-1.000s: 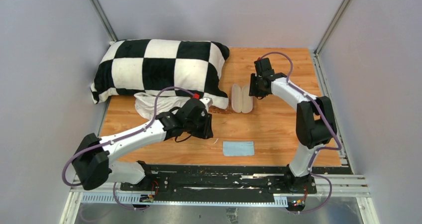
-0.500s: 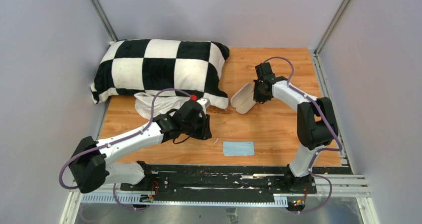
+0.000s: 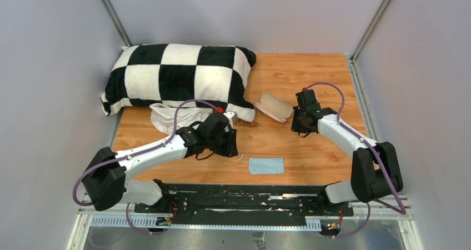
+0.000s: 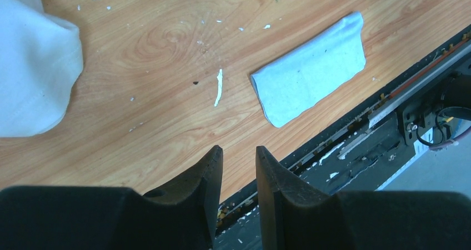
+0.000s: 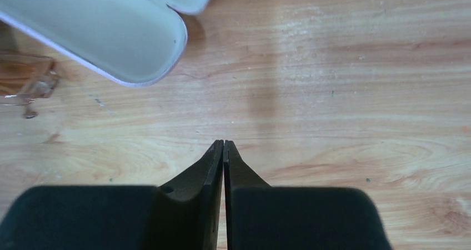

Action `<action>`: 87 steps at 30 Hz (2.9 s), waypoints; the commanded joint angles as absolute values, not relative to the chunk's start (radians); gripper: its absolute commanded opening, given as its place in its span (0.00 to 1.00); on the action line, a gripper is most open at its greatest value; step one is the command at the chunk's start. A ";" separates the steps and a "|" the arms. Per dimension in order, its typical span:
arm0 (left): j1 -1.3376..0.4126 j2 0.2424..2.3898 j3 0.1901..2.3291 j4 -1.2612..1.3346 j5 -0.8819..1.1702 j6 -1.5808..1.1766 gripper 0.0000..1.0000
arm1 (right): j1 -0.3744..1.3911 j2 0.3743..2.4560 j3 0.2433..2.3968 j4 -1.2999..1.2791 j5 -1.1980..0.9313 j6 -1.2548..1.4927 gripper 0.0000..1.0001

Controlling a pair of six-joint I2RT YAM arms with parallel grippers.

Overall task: Organize the sunglasses
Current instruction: Adjust the sunglasses case at the center of the board.

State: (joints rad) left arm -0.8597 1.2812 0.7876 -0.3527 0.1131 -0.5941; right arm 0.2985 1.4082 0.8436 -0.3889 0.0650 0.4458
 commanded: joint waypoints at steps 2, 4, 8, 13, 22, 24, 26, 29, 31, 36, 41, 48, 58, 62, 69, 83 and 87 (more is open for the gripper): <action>-0.854 1.287 0.798 -0.334 0.116 -0.588 0.33 | 0.293 1.370 0.939 -0.432 0.027 0.424 0.16; -0.853 1.281 0.798 -0.337 0.110 -0.591 0.34 | 0.293 1.390 0.991 -0.425 0.017 0.410 0.21; -0.854 1.269 0.798 -0.346 0.100 -0.598 0.35 | 0.299 1.493 1.114 -0.423 -0.050 0.385 0.27; -0.854 1.249 0.791 -0.380 0.069 -0.589 0.35 | 0.301 1.659 1.292 -0.434 -0.254 0.377 0.49; -0.850 1.201 0.773 -0.425 0.006 -0.591 0.36 | 0.317 1.898 1.486 -0.449 -0.310 0.354 0.49; -0.848 1.197 0.782 -0.436 0.003 -0.586 0.36 | 0.322 1.935 1.508 -0.449 -0.323 0.350 0.48; -0.847 1.198 0.787 -0.445 0.002 -0.582 0.36 | 0.331 1.966 1.525 -0.450 -0.338 0.344 0.46; -0.846 1.203 0.791 -0.453 0.013 -0.580 0.36 | 0.345 1.989 1.533 -0.456 -0.322 0.344 0.44; -0.843 1.200 0.794 -0.454 0.025 -0.581 0.36 | 0.346 1.995 1.527 -0.456 -0.317 0.348 0.42; -0.837 1.195 0.804 -0.464 0.017 -0.577 0.36 | 0.347 2.003 1.505 -0.437 -0.356 0.351 0.39; -0.836 1.219 0.817 -0.464 0.023 -0.566 0.36 | 0.350 1.988 1.460 -0.412 -0.379 0.352 0.33; -0.835 1.247 0.826 -0.448 0.057 -0.560 0.36 | 0.350 1.888 1.340 -0.319 -0.394 0.394 0.34; -0.834 1.279 0.833 -0.417 0.103 -0.562 0.36 | 0.351 1.832 1.291 -0.289 -0.430 0.368 0.41; -0.834 1.277 0.831 -0.412 0.106 -0.563 0.36 | 0.350 1.854 1.301 -0.311 -0.446 0.337 0.44; -0.835 1.279 0.828 -0.403 0.122 -0.567 0.36 | 0.352 1.902 1.339 -0.371 -0.441 0.260 0.40; -0.835 1.291 0.826 -0.392 0.133 -0.566 0.36 | 0.351 1.901 1.325 -0.421 -0.377 0.242 0.15; -0.835 1.291 0.817 -0.385 0.140 -0.571 0.36 | 0.350 1.871 1.293 -0.422 -0.373 0.240 0.03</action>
State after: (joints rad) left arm -0.8406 1.2839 0.8024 -0.4107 0.1230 -0.5751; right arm 0.3378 1.8881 1.3151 -0.3706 -0.3981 0.2569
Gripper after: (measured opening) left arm 0.357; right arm 0.068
